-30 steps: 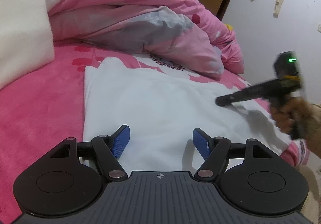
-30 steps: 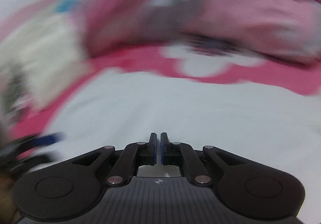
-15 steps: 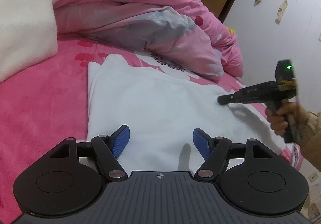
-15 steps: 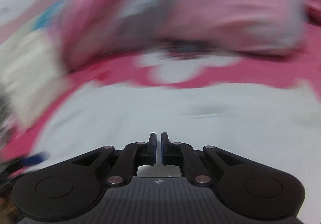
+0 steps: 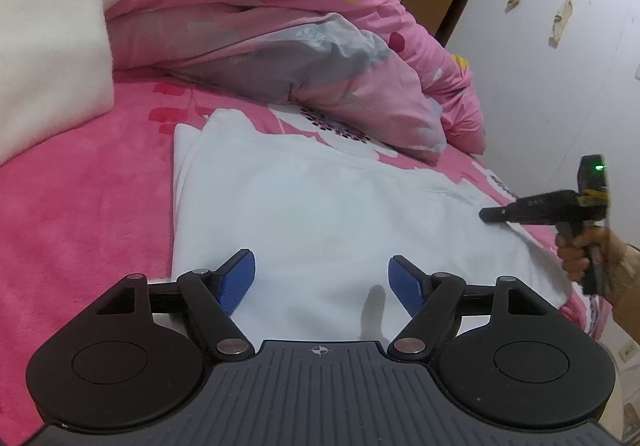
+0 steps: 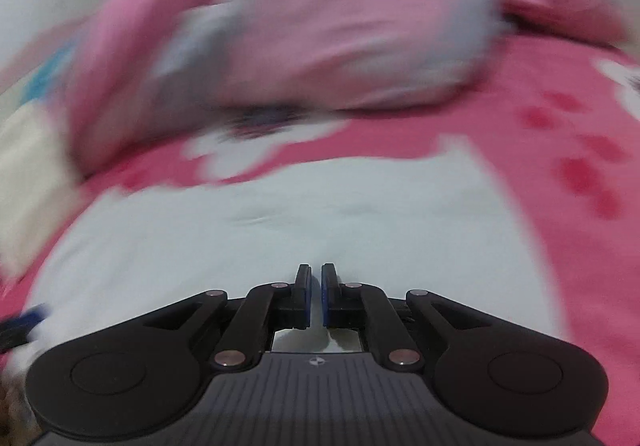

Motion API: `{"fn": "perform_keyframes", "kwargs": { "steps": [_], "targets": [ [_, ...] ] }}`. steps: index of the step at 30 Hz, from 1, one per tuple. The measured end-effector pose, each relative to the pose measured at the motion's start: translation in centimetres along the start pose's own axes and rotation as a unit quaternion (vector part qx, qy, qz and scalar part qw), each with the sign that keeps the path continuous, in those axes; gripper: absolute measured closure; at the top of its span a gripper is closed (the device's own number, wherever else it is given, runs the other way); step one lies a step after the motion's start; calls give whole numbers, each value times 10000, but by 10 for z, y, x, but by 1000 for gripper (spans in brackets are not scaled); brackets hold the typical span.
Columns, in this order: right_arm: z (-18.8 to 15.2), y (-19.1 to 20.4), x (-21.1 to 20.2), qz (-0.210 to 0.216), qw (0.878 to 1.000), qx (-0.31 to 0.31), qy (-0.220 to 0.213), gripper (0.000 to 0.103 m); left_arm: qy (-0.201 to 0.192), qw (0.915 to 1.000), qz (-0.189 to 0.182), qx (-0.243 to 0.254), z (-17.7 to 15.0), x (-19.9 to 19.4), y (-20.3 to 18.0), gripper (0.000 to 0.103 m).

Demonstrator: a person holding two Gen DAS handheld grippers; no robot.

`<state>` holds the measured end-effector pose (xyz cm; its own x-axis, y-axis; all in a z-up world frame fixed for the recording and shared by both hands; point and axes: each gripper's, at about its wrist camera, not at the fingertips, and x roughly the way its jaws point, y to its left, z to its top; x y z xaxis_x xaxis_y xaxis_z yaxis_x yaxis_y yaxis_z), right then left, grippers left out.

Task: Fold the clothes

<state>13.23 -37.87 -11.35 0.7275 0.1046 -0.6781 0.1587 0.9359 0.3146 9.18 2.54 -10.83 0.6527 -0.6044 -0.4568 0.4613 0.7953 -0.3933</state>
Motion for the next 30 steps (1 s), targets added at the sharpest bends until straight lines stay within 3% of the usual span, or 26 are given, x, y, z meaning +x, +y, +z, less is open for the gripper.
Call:
{"fn": "perform_keyframes", "kwargs": {
  "steps": [2, 5, 8, 11, 14, 17, 19, 22, 24, 28, 30],
  "targets": [
    [9, -46, 0, -463, 9937, 960, -336, 101, -10, 10000, 14, 28, 0, 0, 0, 28],
    [15, -77, -14, -969, 9819, 1479, -679, 99, -22, 10000, 31, 49, 0, 1, 0, 28],
    [12, -60, -25, -567, 9890, 1170, -704, 99, -28, 10000, 45, 58, 0, 2, -1, 27],
    [8, -26, -20, 185, 9970, 680, -333, 99, -32, 9999, 60, 98, 0, 4, -2, 25],
    [12, -7, 3, 473, 9983, 325, 30, 99, -50, 9998, 88, 181, -2, 4, -4, 25],
    [25, -35, 20, -284, 9975, 633, -107, 100, -54, 9999, 69, 148, -2, 3, -3, 25],
    [27, -68, 11, -554, 9895, 1275, -391, 103, -53, 9999, 48, 117, -1, 3, -2, 25],
    [25, -74, -17, -1173, 9821, 1284, -724, 100, -40, 9999, 42, 94, 0, 3, -2, 25],
    [20, -58, -30, -731, 9892, 1063, -693, 100, -31, 10000, 44, 72, 0, 4, -2, 25],
    [-5, -19, -30, -161, 9995, 225, -167, 100, -36, 10000, 39, 56, 0, 3, -1, 25],
    [-16, -18, -31, -210, 9997, 78, -20, 100, -40, 10000, 37, 47, 0, 2, -1, 25]
  ]
}}
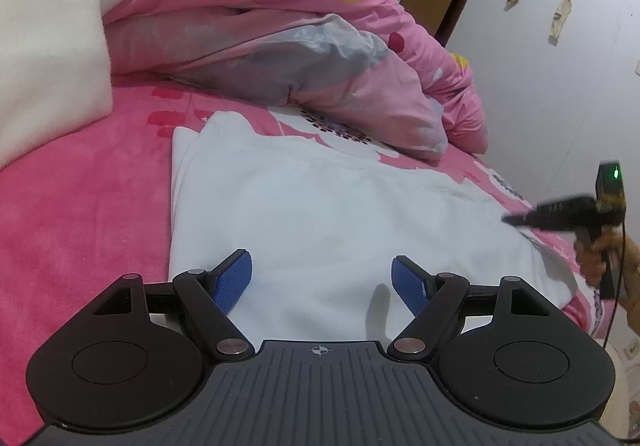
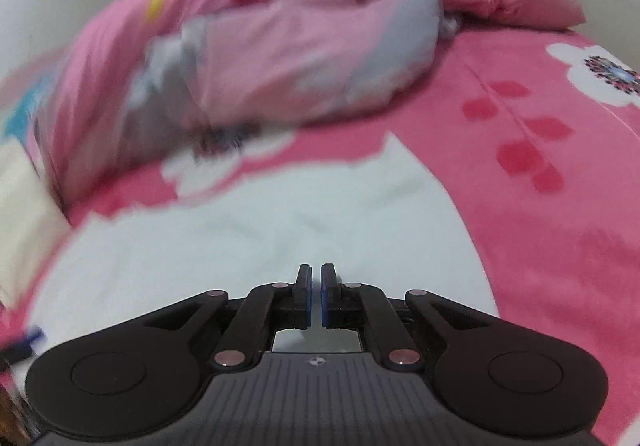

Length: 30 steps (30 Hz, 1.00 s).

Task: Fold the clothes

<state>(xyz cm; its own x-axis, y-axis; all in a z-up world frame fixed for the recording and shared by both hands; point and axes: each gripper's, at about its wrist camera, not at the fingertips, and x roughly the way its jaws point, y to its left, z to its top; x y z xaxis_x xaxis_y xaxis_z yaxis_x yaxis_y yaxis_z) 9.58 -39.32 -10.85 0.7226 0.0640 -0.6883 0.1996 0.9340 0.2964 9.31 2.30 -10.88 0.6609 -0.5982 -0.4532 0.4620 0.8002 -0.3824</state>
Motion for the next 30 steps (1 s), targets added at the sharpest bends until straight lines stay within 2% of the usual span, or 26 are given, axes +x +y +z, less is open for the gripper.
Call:
{"fn": "perform_keyframes", "kwargs": {
  "steps": [2, 5, 6, 9, 12, 14, 16, 18, 22, 25, 26, 30],
  "targets": [
    [-5, -29, -14, -379, 9985, 369, -160, 101, -4, 10000, -5, -15, 0, -1, 1, 25],
    [-11, -59, -43, -1579, 9847, 694, -249, 98, -9, 10000, -16, -51, 0, -2, 1, 25],
    [-13, -61, -53, -1693, 9829, 658, -306, 98, -9, 10000, -14, -60, 0, -2, 2, 25],
    [-11, -36, -65, -1292, 9896, 380, -507, 98, -16, 10000, 22, -24, 0, -2, 0, 25],
    [-9, 18, -51, -801, 9941, -560, -467, 96, -49, 10000, 60, 41, -2, -2, -1, 25],
    [-14, 51, -34, -616, 9897, -1252, -329, 94, -63, 9999, 74, 65, -2, -2, -2, 25],
    [-25, 67, -25, -655, 9837, -1668, -184, 94, -71, 9999, 83, 79, -3, -3, -2, 25],
    [-41, 58, -32, -821, 9821, -1690, -157, 93, -71, 9999, 78, 54, -3, -4, -1, 25],
    [-64, 20, -72, -1344, 9827, -1270, -91, 91, -57, 9999, 77, -51, -1, -5, 2, 25],
    [-66, 20, -94, -1558, 9806, -1188, -108, 90, -56, 9999, 80, -106, -1, -6, 3, 25],
    [-63, 28, -97, -1497, 9804, -1266, -175, 90, -58, 9999, 93, -93, -1, -6, 3, 25],
    [-56, 80, -77, -790, 9797, -1807, -370, 90, -78, 9999, 150, -27, -4, -6, 1, 25]
  ]
}}
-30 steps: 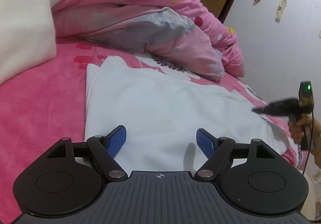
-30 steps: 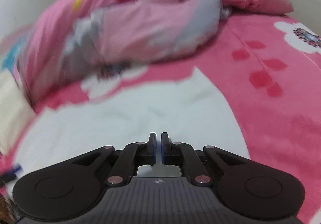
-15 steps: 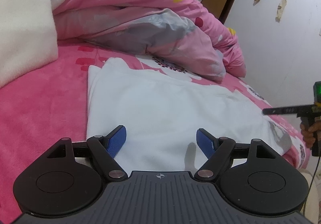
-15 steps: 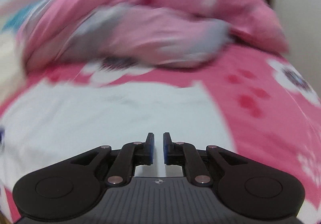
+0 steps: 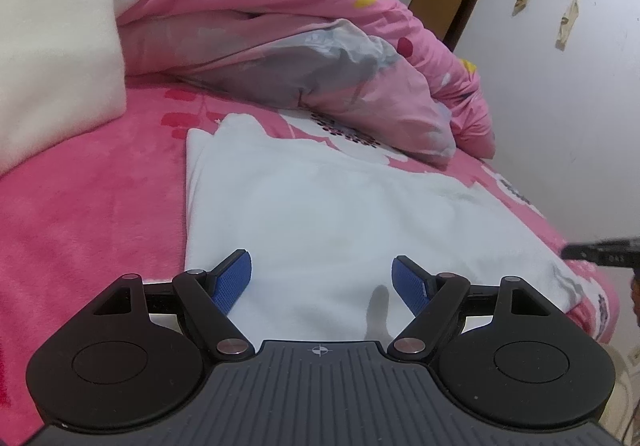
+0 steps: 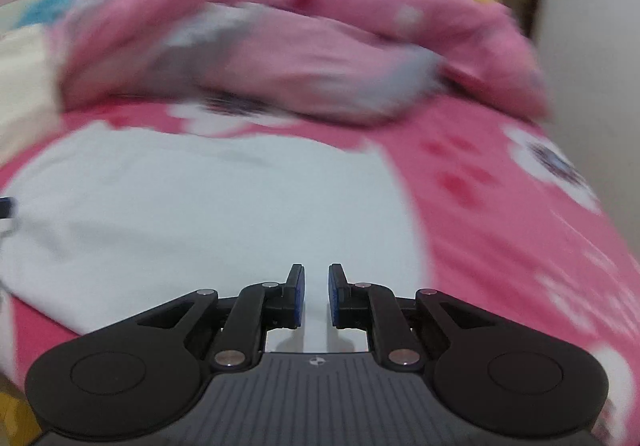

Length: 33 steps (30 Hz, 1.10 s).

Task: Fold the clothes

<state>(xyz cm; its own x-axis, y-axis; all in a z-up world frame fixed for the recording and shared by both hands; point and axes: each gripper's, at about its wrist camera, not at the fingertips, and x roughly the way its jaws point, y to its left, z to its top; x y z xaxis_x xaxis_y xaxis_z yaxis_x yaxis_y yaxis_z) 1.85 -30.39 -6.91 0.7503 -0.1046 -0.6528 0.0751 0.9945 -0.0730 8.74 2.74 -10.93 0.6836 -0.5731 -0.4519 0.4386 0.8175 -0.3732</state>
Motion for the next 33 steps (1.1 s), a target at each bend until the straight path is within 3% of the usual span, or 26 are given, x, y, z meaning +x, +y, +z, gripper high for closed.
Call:
{"fn": "perform_keyframes", "kwargs": {
  "steps": [4, 10, 14, 19, 22, 26, 31, 33],
  "targets": [
    [-7, 25, 24, 142, 9992, -311, 216, 90, -4, 10000, 21, 27, 0, -1, 0, 25],
    [-51, 3, -14, -234, 9977, 6, 634, 89, 35, 10000, -28, -65, 2, -1, 2, 24],
    [-44, 10, -28, -588, 9950, -68, 809, 88, 45, 10000, -24, -70, 4, -2, 2, 24],
    [0, 68, -20, 332, 9992, -211, -49, 88, 5, 10000, -5, -40, 2, -2, 3, 24],
    [17, 112, 4, 790, 9956, -398, -305, 88, -6, 10000, 2, -22, 1, -4, 4, 24],
    [9, 145, 35, 1085, 9935, -338, -1, 88, -25, 10000, -22, -58, 1, -8, 7, 24],
    [-32, 167, 7, 1312, 9885, -729, 165, 88, -97, 9998, -70, -164, -1, -20, 15, 24],
    [-31, 169, -3, 1453, 9852, -837, 342, 88, -133, 9997, -17, -207, -3, -26, 19, 19]
  ]
}}
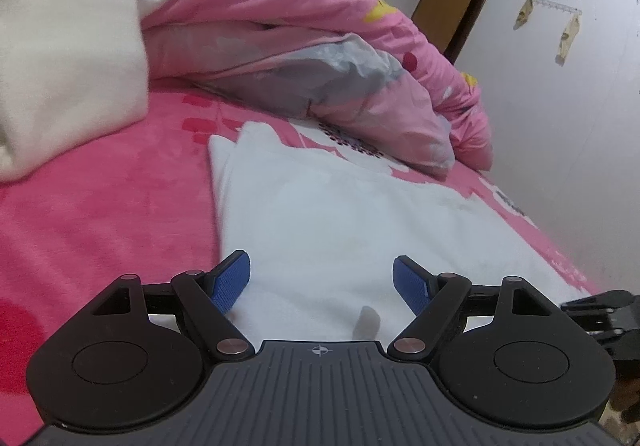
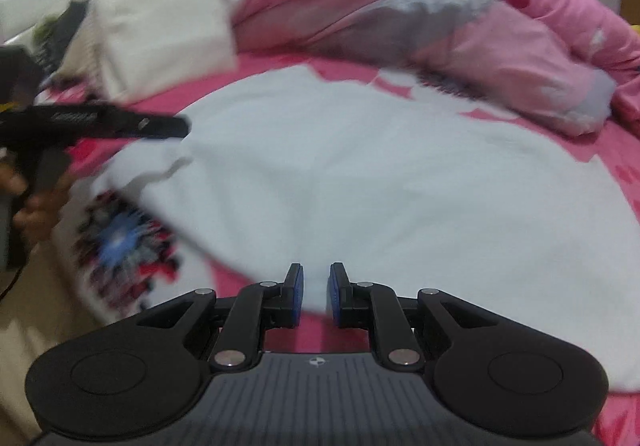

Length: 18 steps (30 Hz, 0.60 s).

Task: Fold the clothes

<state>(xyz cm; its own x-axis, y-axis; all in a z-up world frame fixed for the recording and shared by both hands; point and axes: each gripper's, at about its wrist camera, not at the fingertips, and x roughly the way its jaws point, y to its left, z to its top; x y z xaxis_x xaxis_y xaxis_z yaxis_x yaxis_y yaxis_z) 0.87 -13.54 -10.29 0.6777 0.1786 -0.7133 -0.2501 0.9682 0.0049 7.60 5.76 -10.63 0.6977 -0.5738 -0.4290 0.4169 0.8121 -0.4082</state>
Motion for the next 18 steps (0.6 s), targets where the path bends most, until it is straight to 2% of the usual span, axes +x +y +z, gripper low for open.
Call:
{"fn": "perform_keyframes", "kwargs": {
  "steps": [2, 4, 7, 9, 12, 14, 17, 18],
  "targets": [
    [14, -1, -3, 113, 9999, 1, 38, 88, 0, 9999, 132, -69, -1, -4, 6, 16],
    [30, -2, 0, 6, 9997, -1, -228, 88, 25, 9995, 276, -165, -3, -7, 13, 16],
    [56, -2, 19, -227, 9980, 97, -590, 88, -13, 9991, 287, -326, -4, -12, 23, 16],
    [64, 2, 42, -309, 9977, 105, -589, 88, -62, 9988, 365, -326, -5, -16, 26, 16],
    [54, 23, 57, -189, 9990, -26, -406, 87, -105, 9984, 440, -345, -5, -20, 30, 16],
    [41, 46, 49, 105, 9986, -323, -402, 87, -125, 9983, 425, -385, -5, -23, 34, 16],
    [28, 76, 37, 1015, 9910, -827, -283, 88, -153, 9980, 429, -439, -5, -26, 38, 16],
    [30, 79, 35, 1046, 9891, -982, -333, 88, -161, 9979, 431, -459, -4, -27, 39, 16]
  ]
}}
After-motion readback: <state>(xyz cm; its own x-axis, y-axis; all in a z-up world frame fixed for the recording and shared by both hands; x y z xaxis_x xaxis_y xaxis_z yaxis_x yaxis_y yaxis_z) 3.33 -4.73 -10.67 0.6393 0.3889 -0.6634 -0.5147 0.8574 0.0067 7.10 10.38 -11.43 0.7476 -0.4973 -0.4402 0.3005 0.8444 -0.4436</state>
